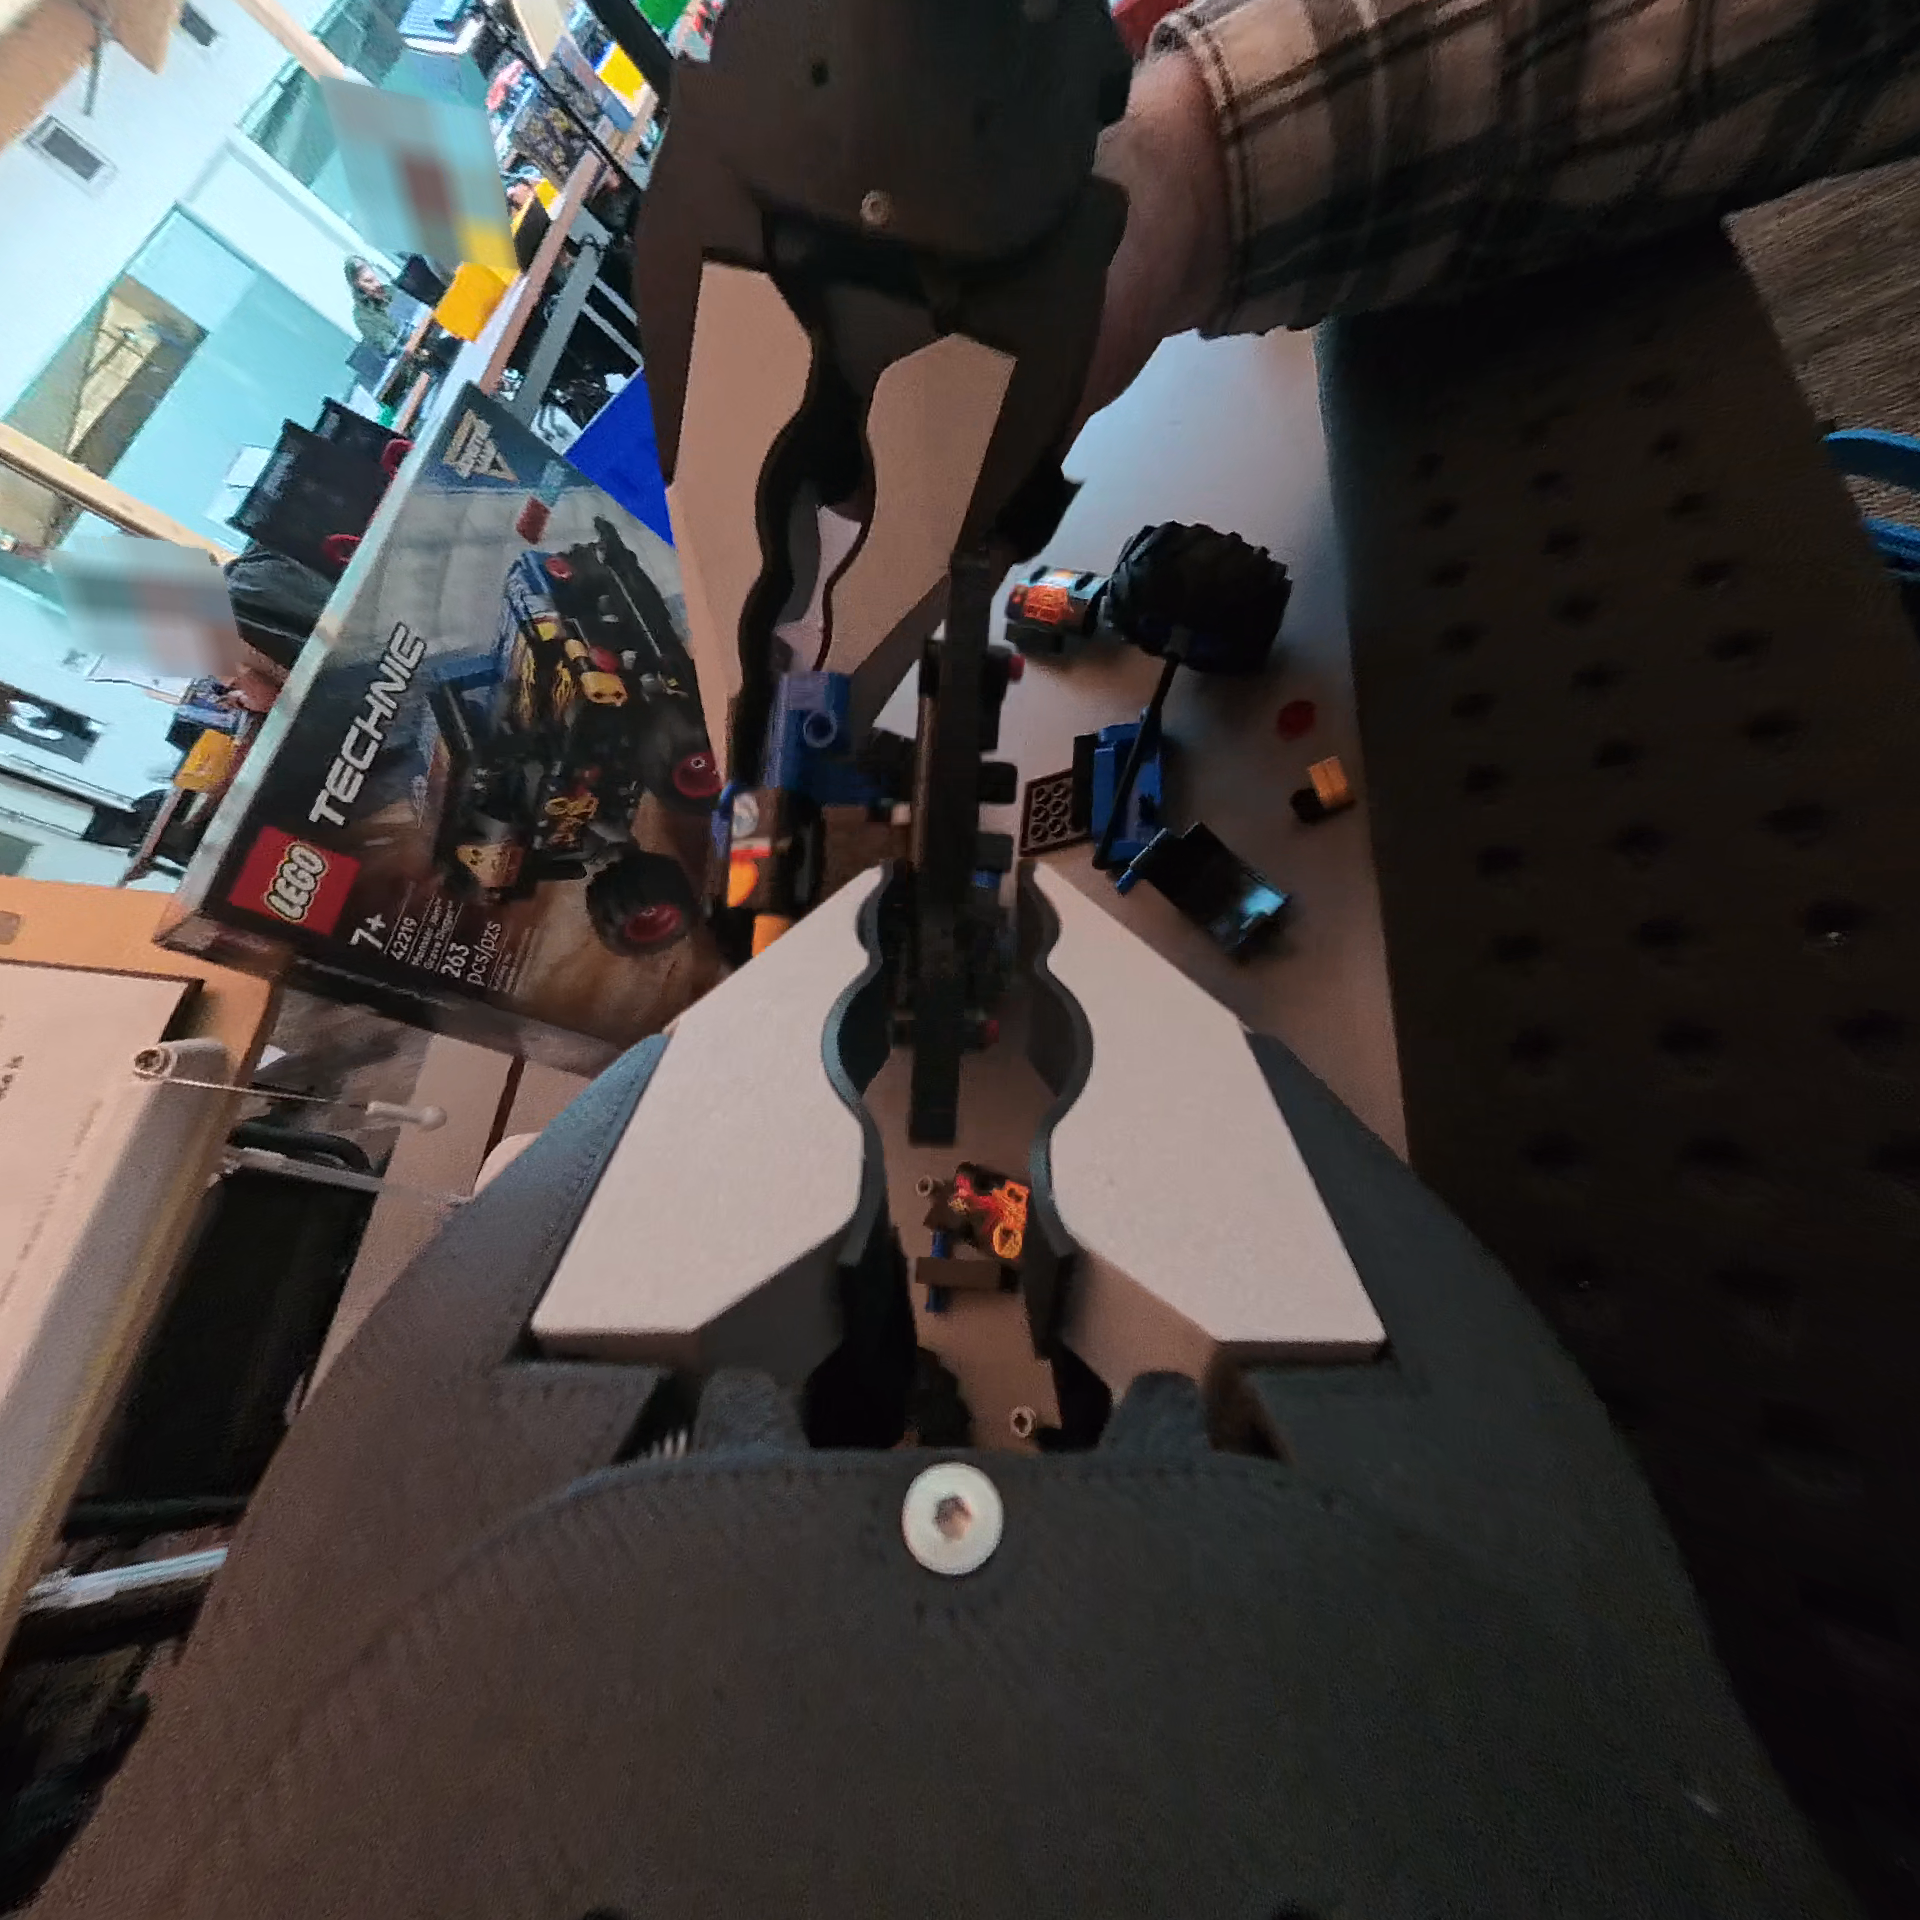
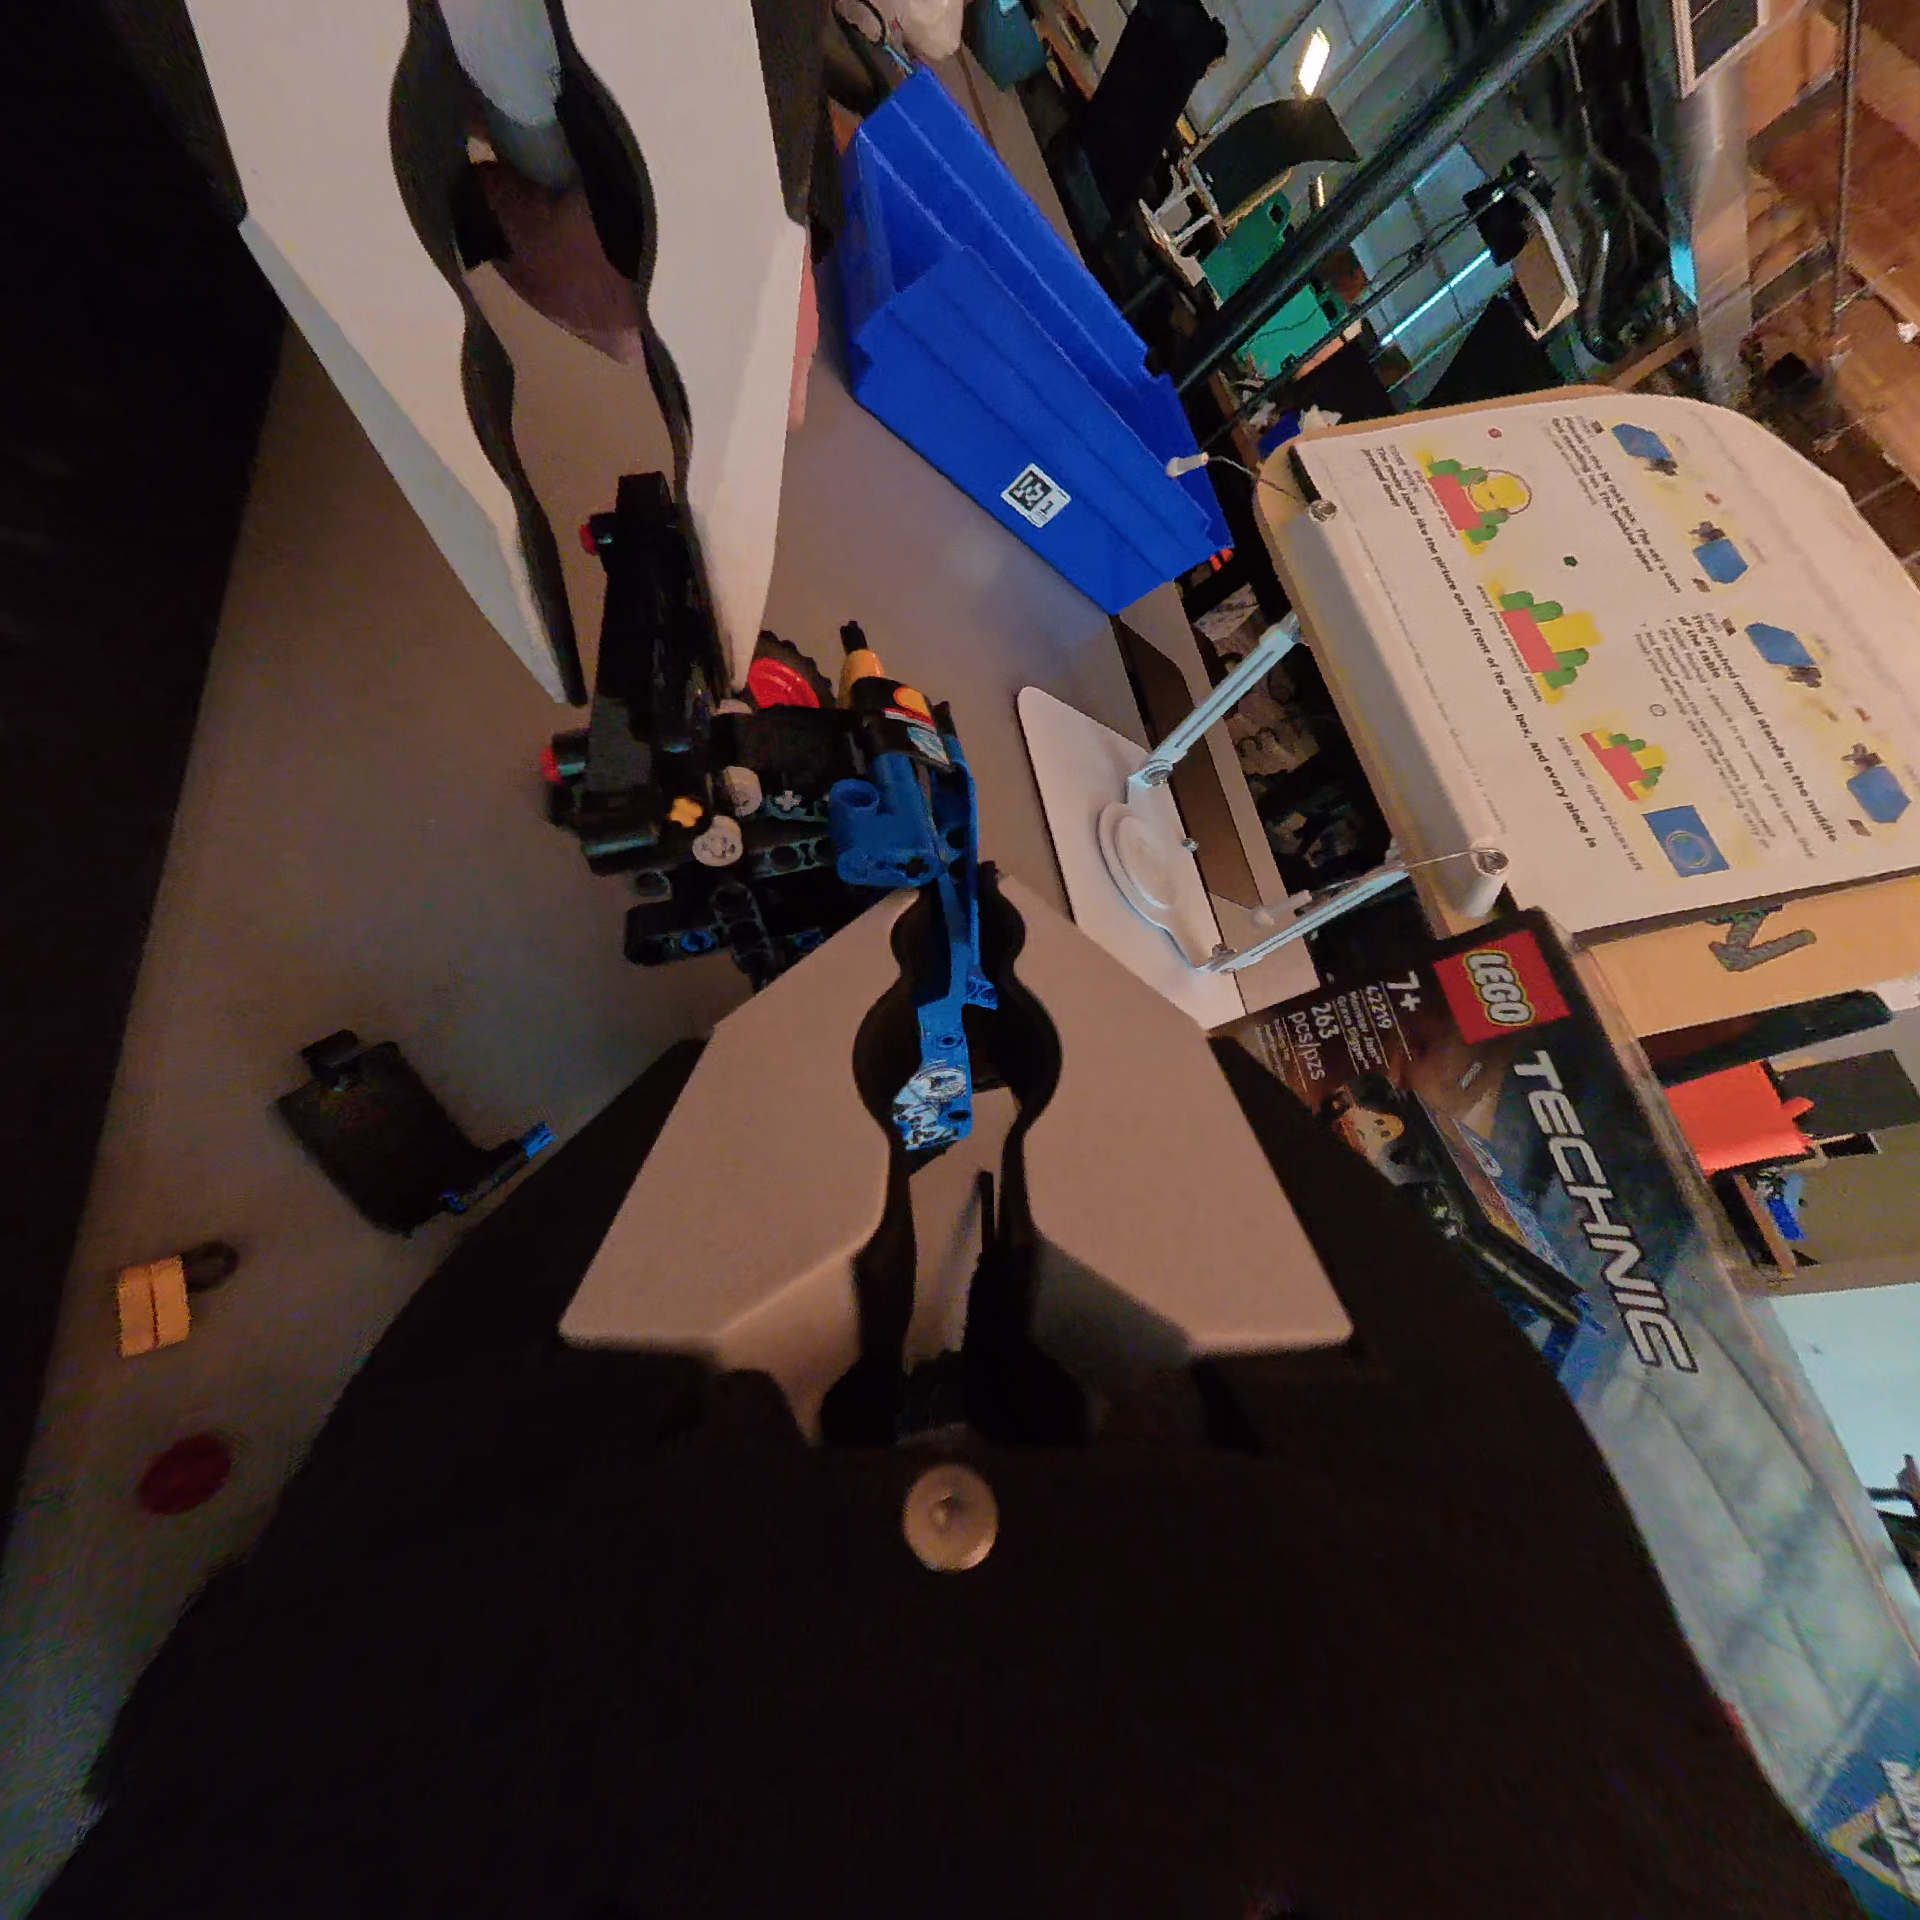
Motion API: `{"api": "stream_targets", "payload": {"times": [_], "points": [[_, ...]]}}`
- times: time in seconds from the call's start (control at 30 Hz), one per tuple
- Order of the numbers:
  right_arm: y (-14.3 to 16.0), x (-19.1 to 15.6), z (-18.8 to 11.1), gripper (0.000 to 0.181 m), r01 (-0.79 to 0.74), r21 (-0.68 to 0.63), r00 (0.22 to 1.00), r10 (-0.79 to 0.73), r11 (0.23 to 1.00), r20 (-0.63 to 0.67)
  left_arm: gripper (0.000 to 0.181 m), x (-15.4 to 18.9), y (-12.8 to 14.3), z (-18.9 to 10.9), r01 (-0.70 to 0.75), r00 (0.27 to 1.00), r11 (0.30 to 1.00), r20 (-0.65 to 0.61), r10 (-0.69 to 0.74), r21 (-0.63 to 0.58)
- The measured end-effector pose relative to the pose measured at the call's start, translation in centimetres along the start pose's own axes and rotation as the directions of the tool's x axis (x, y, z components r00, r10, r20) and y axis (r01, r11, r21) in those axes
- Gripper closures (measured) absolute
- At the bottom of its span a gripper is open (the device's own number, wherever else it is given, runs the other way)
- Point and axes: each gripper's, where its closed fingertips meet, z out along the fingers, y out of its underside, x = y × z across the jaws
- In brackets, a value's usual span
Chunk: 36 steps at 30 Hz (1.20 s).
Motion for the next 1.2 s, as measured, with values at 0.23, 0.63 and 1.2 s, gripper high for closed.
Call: {"api": "stream_targets", "payload": {"times": [0.23,0.63,1.2], "points": [[0.2,-0.2,1.0,0.177,-0.086,-0.009,0.996,0.086,0.996,-0.003,0.170,0.2,1.5,0.8,-0.073,0.995,0.992,0.053,0.079,-0.104],[0.2,-0.1,1.2,0.177,-0.247,0.018,0.968,0.246,0.969,0.043,0.169,0.0,1.3,0.7,-0.082,0.991,0.993,0.097,0.090,-0.088],[-0.4,-1.6,-0.1,0.176,-0.074,0.071,0.997,0.071,0.995,0.044,0.153,-2.6,1.6,-1.7,0.216,0.976,0.975,-0.045,-0.214,0.049]]}}
